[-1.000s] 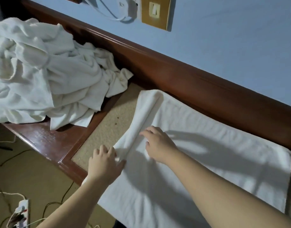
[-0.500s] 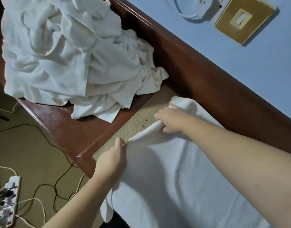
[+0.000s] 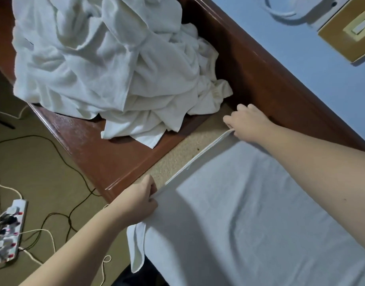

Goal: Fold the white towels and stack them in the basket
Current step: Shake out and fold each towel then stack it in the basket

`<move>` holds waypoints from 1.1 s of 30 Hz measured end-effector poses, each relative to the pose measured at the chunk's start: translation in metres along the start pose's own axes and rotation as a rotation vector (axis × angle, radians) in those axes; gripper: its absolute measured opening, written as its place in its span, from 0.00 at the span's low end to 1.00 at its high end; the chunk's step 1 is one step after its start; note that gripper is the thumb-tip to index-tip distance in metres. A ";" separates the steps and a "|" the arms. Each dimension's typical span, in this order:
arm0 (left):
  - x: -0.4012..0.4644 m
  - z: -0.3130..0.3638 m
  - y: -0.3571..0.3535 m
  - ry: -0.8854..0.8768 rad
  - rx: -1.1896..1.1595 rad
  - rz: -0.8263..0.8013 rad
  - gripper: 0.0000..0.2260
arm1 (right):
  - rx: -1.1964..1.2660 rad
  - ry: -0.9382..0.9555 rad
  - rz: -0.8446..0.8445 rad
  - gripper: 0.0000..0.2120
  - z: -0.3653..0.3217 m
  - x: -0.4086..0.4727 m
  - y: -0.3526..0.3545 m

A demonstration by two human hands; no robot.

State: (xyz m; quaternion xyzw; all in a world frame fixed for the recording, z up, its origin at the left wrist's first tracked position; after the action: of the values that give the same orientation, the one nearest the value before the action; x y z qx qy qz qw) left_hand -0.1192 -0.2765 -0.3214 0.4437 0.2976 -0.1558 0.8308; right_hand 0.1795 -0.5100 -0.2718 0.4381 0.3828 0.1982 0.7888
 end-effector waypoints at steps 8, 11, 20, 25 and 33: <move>-0.045 -0.033 -0.017 0.137 0.393 0.103 0.06 | 0.080 -0.195 -0.097 0.12 0.015 0.004 -0.010; -0.060 -0.054 -0.029 0.207 0.325 0.203 0.03 | 0.157 -0.266 -0.057 0.12 0.017 0.004 -0.010; -0.082 -0.077 -0.062 0.266 -0.292 0.204 0.14 | 0.462 -0.443 0.168 0.13 0.007 -0.007 -0.017; -0.080 -0.097 -0.052 0.239 -0.162 0.238 0.10 | 0.797 -0.682 0.273 0.17 -0.005 -0.021 -0.029; -0.076 -0.055 -0.021 0.232 -0.015 0.428 0.04 | 1.223 -0.827 0.188 0.33 -0.065 -0.094 -0.070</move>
State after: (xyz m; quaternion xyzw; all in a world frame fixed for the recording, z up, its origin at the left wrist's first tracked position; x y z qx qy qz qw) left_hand -0.2089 -0.2430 -0.3106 0.5055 0.2914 0.0781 0.8084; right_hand 0.0680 -0.5733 -0.3112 0.8687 0.0577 -0.1647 0.4636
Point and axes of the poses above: each hand's wrist, its own x-axis towards the middle knuckle, its own y-axis out of the back of the hand, z = x × y, the point moved 4 cm from there along x, towards the middle knuckle, and after that the axes turned 9 degrees about x, right-handed, at the moved point
